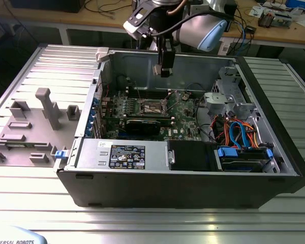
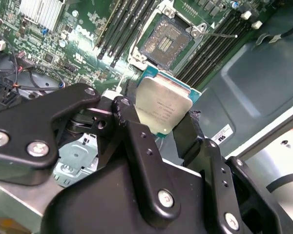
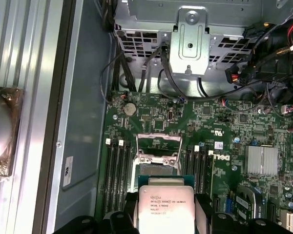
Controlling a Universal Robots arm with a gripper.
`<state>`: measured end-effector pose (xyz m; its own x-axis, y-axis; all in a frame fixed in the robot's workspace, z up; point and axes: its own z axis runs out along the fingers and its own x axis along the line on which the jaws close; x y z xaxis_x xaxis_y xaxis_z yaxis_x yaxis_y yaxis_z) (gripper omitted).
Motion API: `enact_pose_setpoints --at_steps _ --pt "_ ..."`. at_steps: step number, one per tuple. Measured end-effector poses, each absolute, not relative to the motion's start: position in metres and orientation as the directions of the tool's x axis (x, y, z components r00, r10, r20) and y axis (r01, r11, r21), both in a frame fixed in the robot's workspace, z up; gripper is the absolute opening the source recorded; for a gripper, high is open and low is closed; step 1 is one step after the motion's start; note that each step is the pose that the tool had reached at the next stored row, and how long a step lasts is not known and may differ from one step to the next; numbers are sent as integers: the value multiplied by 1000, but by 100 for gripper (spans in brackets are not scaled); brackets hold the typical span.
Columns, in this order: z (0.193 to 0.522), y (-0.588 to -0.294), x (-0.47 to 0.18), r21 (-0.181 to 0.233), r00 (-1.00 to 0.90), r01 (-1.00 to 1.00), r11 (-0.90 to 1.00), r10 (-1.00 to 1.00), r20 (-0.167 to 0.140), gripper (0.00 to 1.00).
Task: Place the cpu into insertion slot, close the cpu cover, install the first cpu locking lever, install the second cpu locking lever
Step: 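Place the cpu into insertion slot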
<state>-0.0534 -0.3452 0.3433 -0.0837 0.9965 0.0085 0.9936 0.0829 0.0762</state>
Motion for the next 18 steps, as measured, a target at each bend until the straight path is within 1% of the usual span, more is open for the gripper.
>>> enact_pose_setpoints --at_steps 18 --pt "334 -345 -54 81 -84 993 83 996 8 54"
